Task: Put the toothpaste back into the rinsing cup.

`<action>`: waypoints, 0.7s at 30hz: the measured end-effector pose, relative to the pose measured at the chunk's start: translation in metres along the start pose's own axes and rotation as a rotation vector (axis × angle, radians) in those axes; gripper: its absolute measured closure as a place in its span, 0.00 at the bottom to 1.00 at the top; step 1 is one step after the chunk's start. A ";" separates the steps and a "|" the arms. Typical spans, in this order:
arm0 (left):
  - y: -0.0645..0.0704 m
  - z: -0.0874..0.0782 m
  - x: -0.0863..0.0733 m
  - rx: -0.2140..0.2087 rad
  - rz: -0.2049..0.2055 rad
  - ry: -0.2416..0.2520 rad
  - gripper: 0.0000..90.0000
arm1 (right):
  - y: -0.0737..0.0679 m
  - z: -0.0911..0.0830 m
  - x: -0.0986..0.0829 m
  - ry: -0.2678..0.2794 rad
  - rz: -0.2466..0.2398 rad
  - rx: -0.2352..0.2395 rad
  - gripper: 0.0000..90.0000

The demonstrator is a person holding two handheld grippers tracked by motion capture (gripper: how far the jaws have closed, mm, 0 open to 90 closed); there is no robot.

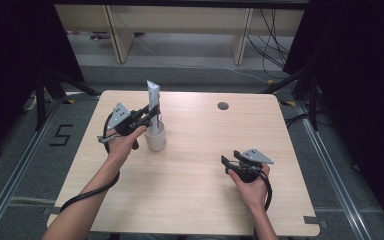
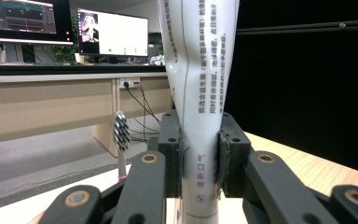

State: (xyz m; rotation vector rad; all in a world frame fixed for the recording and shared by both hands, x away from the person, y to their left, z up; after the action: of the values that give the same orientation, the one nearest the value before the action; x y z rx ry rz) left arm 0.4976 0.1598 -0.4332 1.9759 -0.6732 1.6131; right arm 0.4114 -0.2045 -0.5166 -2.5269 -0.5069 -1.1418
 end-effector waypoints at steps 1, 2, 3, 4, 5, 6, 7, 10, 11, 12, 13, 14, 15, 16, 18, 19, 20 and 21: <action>0.000 0.000 -0.001 -0.001 -0.002 0.000 0.83 | 0.001 0.001 0.000 0.005 -0.017 -0.001 0.48; 0.000 0.000 -0.001 0.000 -0.003 0.000 0.83 | 0.001 0.001 0.000 0.005 -0.017 -0.001 0.48; 0.000 0.001 -0.002 0.002 -0.005 -0.002 0.83 | 0.002 0.001 0.001 0.007 -0.024 -0.003 0.48; -0.001 0.001 -0.003 0.002 -0.005 -0.003 0.83 | 0.002 0.001 0.001 0.007 -0.023 -0.002 0.48; -0.001 0.001 -0.003 0.001 -0.006 -0.003 0.83 | 0.002 0.001 0.001 0.007 -0.025 -0.004 0.48; -0.001 0.001 -0.004 0.001 -0.007 -0.007 0.83 | 0.002 0.001 0.000 0.008 -0.029 -0.009 0.48; -0.001 0.001 -0.005 0.003 -0.006 -0.009 0.83 | -0.002 -0.002 -0.001 -0.018 0.028 -0.012 0.48; -0.002 0.002 -0.006 0.005 -0.013 -0.009 0.83 | 0.000 -0.001 0.000 -0.008 0.000 -0.017 0.48; -0.002 0.002 -0.007 0.006 -0.010 -0.012 0.83 | 0.000 -0.001 0.000 -0.007 0.000 -0.014 0.48; -0.002 0.002 -0.007 0.006 -0.010 -0.013 0.83 | 0.000 0.000 0.000 0.001 -0.001 -0.001 0.48; -0.003 0.002 -0.008 0.007 -0.010 -0.014 0.83 | 0.000 -0.001 0.000 -0.006 0.002 -0.010 0.48; -0.003 0.002 -0.008 0.008 -0.009 -0.015 0.83 | 0.000 -0.001 0.000 -0.007 0.001 -0.015 0.48; -0.003 0.002 -0.009 0.009 -0.009 -0.017 0.83 | -0.001 -0.001 0.000 -0.011 0.009 -0.011 0.48; -0.003 0.002 -0.010 0.010 -0.012 -0.018 0.83 | 0.000 0.001 0.000 0.005 -0.002 -0.008 0.48; -0.003 0.002 -0.010 0.010 -0.014 -0.019 0.83 | 0.002 0.001 0.001 0.007 -0.035 -0.022 0.48; -0.004 0.002 -0.011 0.010 -0.014 -0.020 0.83 | 0.002 0.001 0.001 0.007 -0.035 -0.022 0.48; -0.004 0.002 -0.012 0.011 -0.015 -0.021 0.83 | 0.003 0.001 0.001 0.007 -0.035 -0.022 0.48; -0.004 0.002 -0.012 0.011 -0.015 -0.022 0.83 | 0.003 0.001 0.001 0.006 -0.034 -0.022 0.48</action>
State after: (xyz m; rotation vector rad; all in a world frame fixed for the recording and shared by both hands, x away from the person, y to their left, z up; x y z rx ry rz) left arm 0.4999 0.1620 -0.4457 2.0048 -0.6576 1.5921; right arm 0.4134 -0.2065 -0.5169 -2.5414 -0.5413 -1.1735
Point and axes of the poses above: each handheld gripper's, and its own axes: z roughly forward along the jaws, x roughly out of its top, y roughly to its right, the point moved 2 cm from there along z, roughly forward along the jaws, and after that the axes turned 13 degrees about -y, right-handed, at the moved point
